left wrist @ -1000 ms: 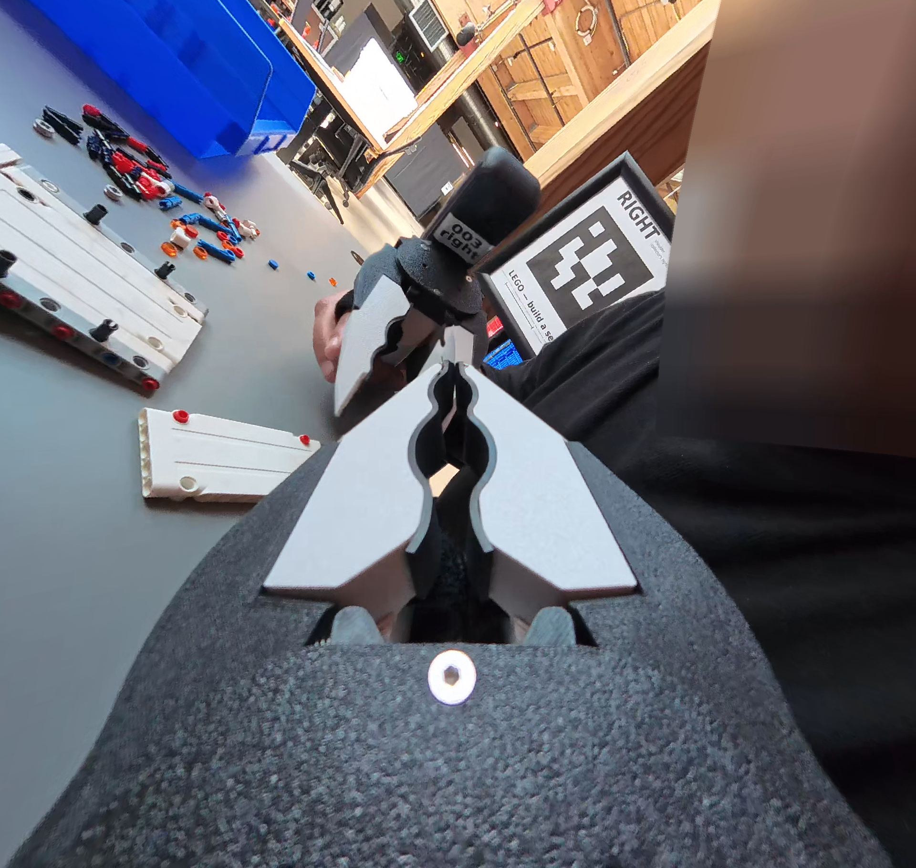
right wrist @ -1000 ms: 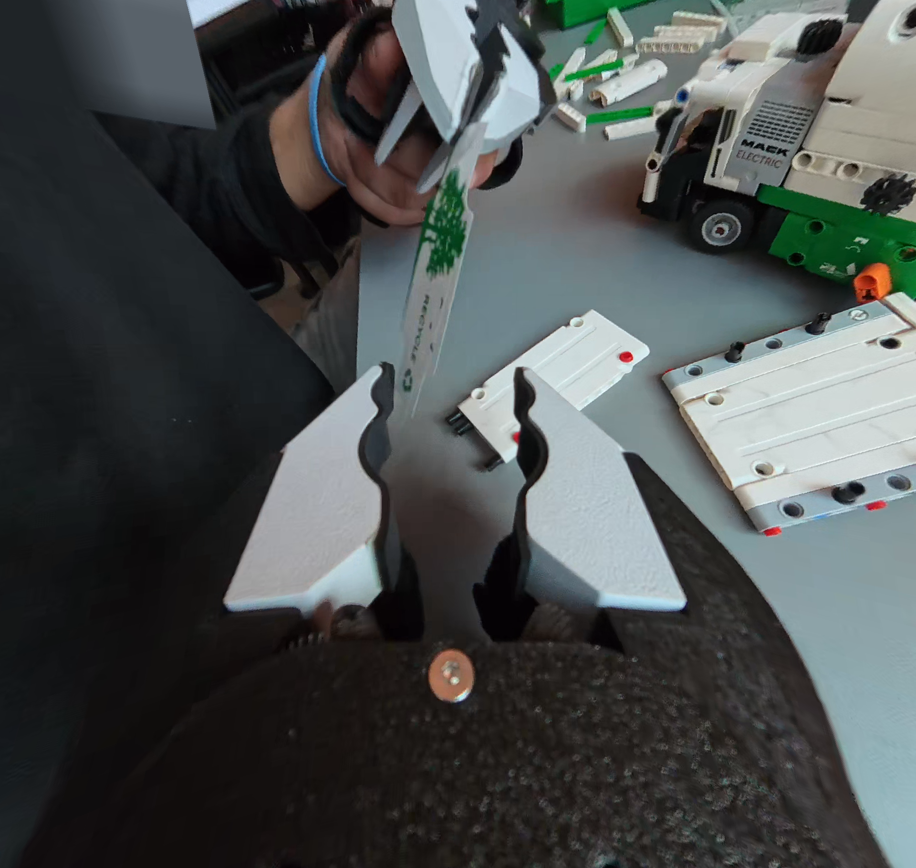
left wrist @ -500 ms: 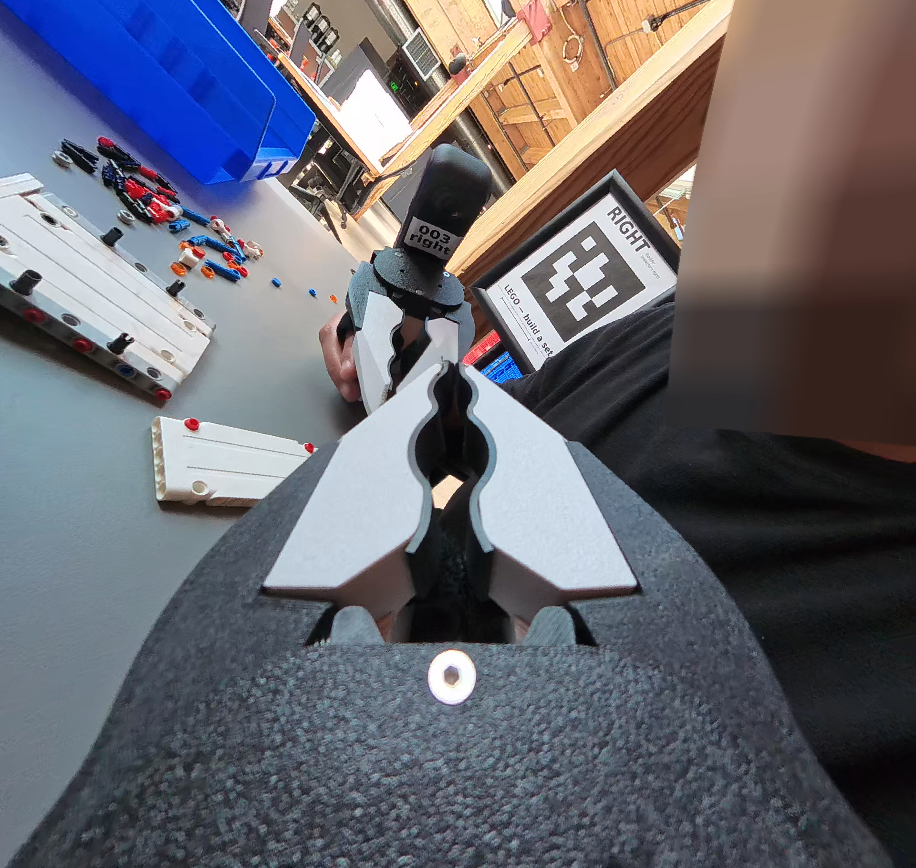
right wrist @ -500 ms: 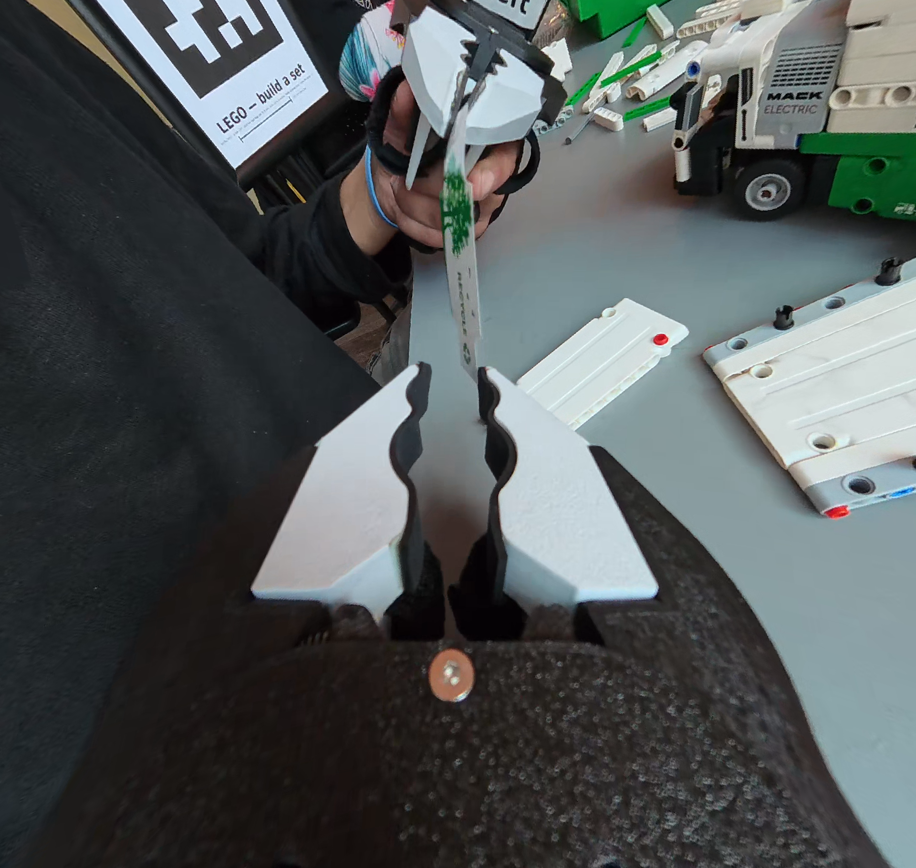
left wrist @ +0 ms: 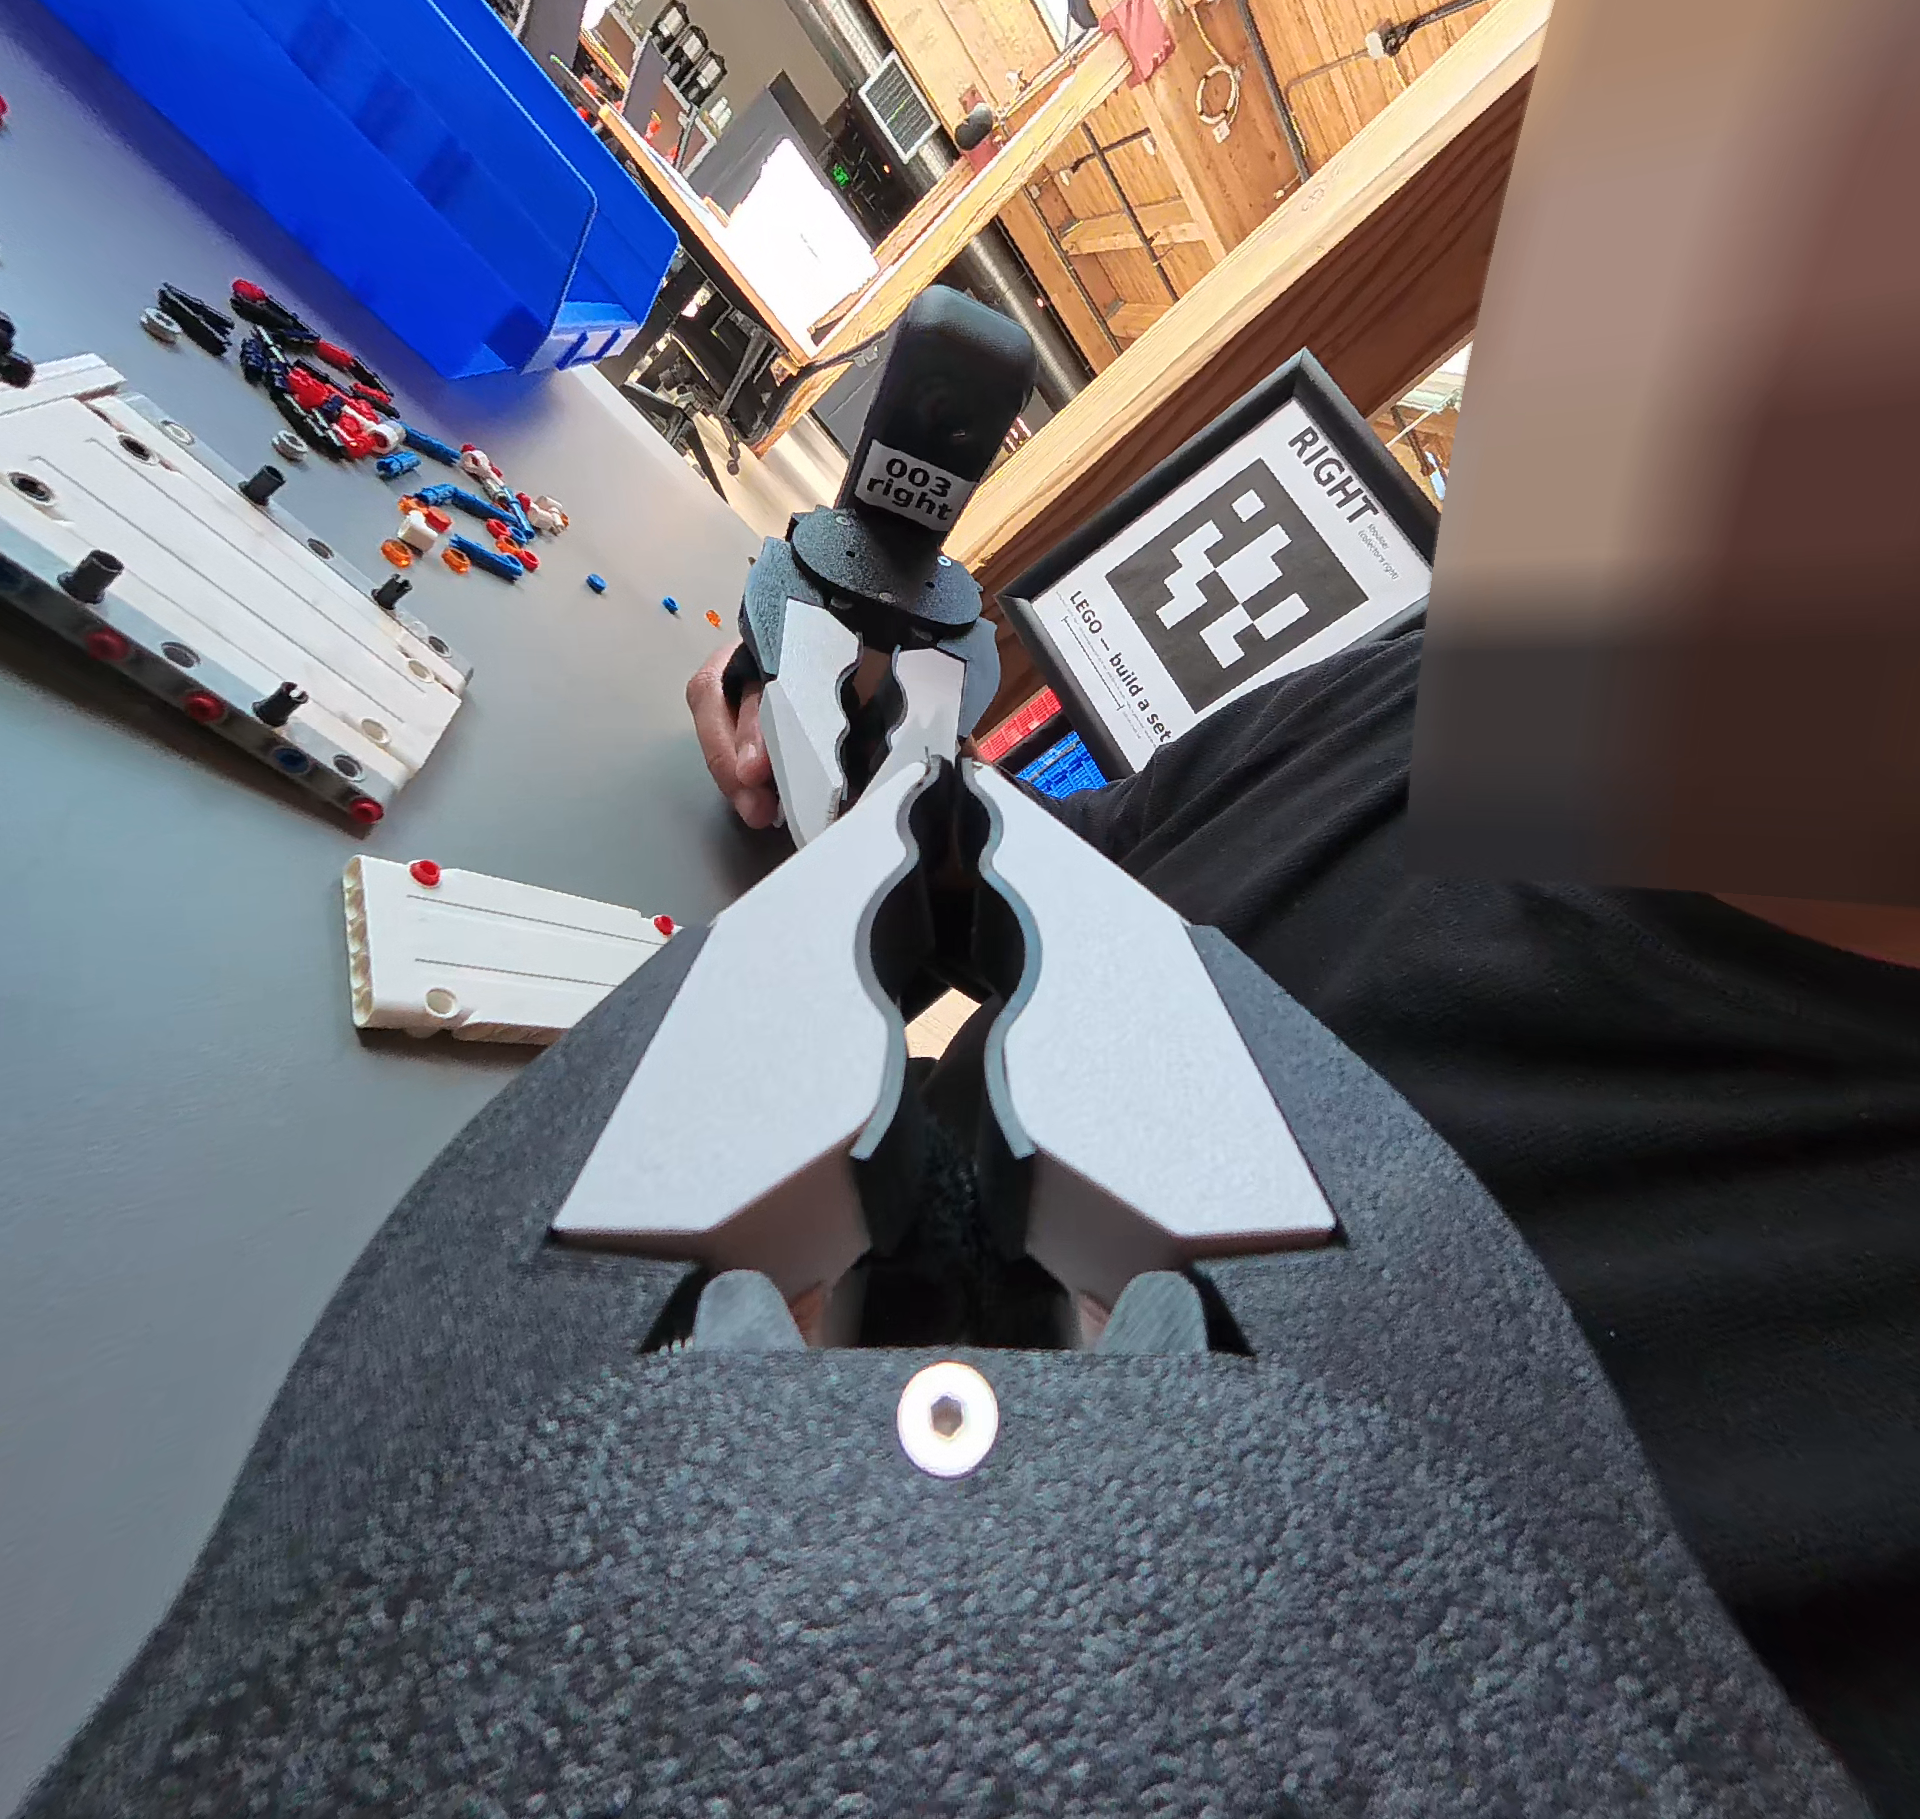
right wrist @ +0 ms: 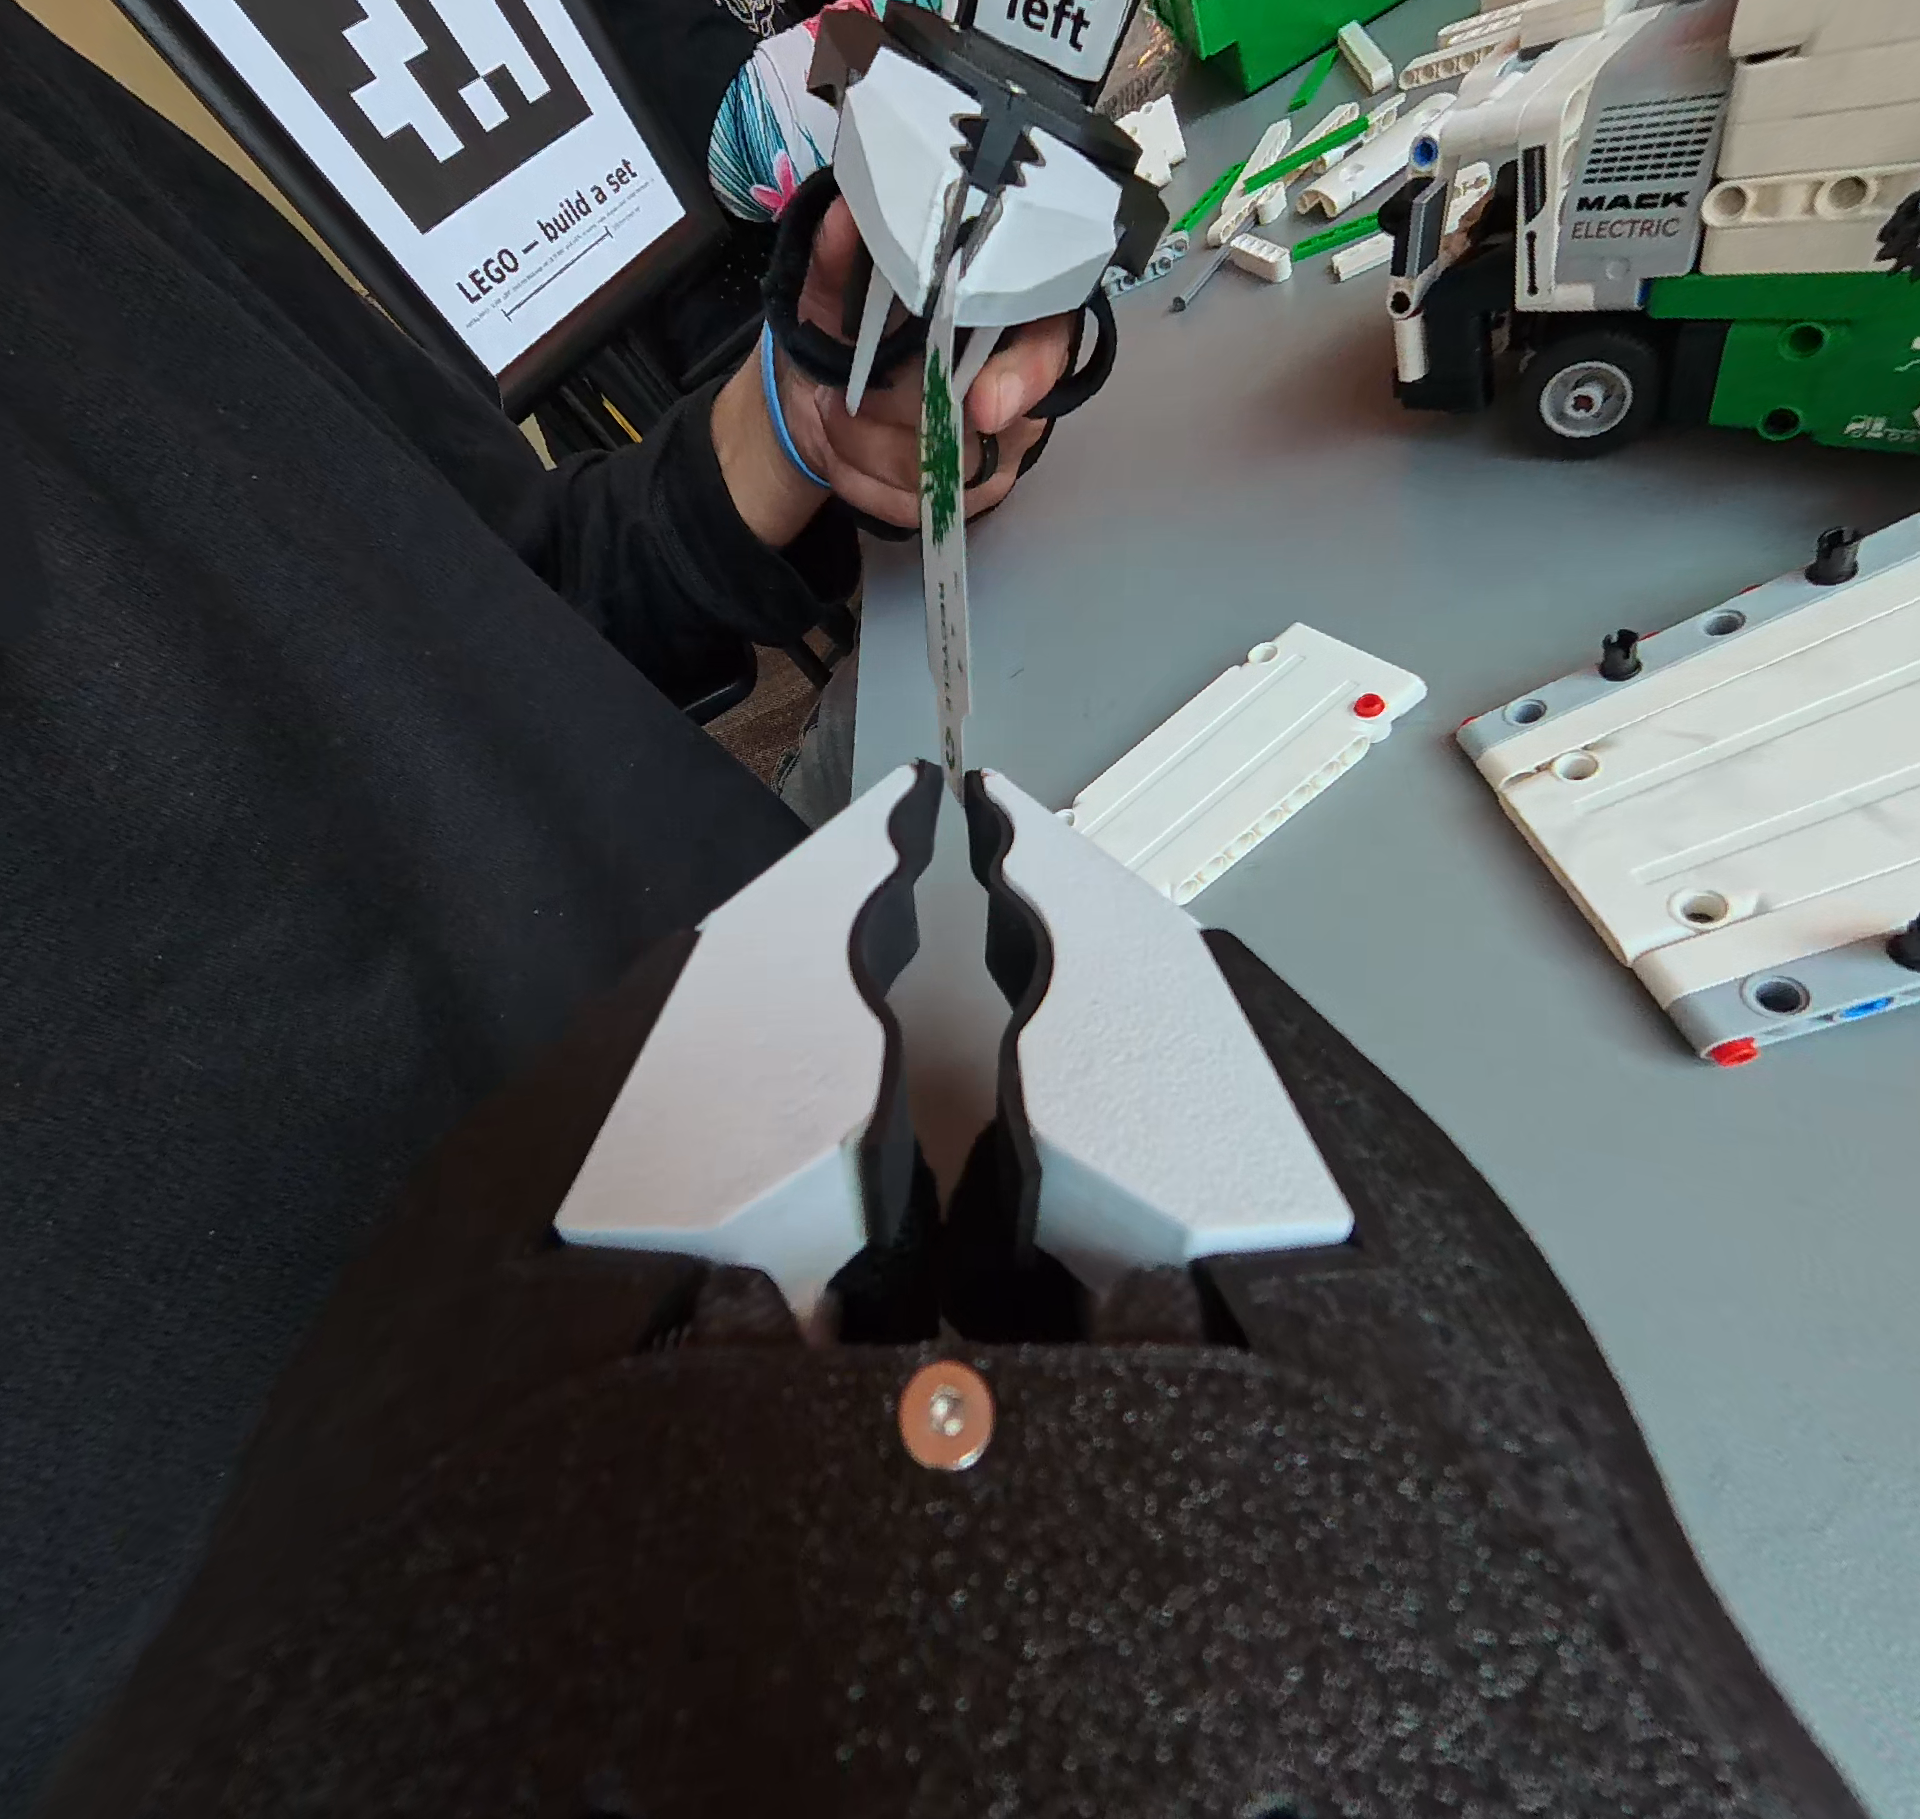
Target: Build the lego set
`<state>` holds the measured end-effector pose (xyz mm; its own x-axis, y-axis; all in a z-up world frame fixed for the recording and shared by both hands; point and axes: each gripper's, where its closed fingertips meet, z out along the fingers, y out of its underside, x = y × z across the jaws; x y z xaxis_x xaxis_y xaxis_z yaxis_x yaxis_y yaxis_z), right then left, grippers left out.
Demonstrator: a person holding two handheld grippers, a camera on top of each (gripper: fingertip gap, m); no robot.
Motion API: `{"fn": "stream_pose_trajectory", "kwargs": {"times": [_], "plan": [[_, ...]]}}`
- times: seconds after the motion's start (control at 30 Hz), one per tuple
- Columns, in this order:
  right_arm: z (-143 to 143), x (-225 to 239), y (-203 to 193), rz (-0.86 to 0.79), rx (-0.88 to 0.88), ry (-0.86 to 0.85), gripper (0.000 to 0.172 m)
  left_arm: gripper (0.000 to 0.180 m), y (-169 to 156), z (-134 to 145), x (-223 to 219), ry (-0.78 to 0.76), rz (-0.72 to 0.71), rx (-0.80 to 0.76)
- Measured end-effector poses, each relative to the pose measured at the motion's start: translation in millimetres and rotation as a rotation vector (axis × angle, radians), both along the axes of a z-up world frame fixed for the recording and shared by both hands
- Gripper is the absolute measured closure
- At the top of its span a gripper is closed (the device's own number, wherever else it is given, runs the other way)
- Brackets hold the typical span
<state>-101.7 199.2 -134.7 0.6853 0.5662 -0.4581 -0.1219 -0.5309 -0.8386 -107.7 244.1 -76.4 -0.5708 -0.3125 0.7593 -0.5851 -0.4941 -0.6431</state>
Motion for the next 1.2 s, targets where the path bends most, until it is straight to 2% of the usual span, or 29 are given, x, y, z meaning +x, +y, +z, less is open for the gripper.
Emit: {"fn": "stream_pose_trajectory", "kwargs": {"times": [0.47, 0.63, 0.77, 0.9, 1.07, 1.2], "plan": [[-2, 1, 1, -0.005, -0.017, 0.006, 0.172, 0.18, 6, -5, 2, 0.023, 0.024, 0.019], [-9, 0, -1, -0.016, -0.132, 0.079, 0.17, 0.18, 19, -34, 17, 0.14, 0.125, 0.126], [-20, 3, -1, -0.055, -0.23, 0.086, 0.17, 0.18, 20, -52, 24, 0.19, 0.146, 0.206], [-31, 2, 0, -0.064, -0.322, 0.097, 0.165, 0.18, 25, -77, 27, 0.276, 0.176, 0.376], [-29, 3, 1, -0.056, -0.359, 0.167, 0.167, 0.18, 24, -85, 28, 0.309, 0.174, 0.4], [-30, 5, 2, -0.075, -0.355, 0.152, 0.167, 0.18, 27, -83, 30, 0.311, 0.188, 0.372]]}}
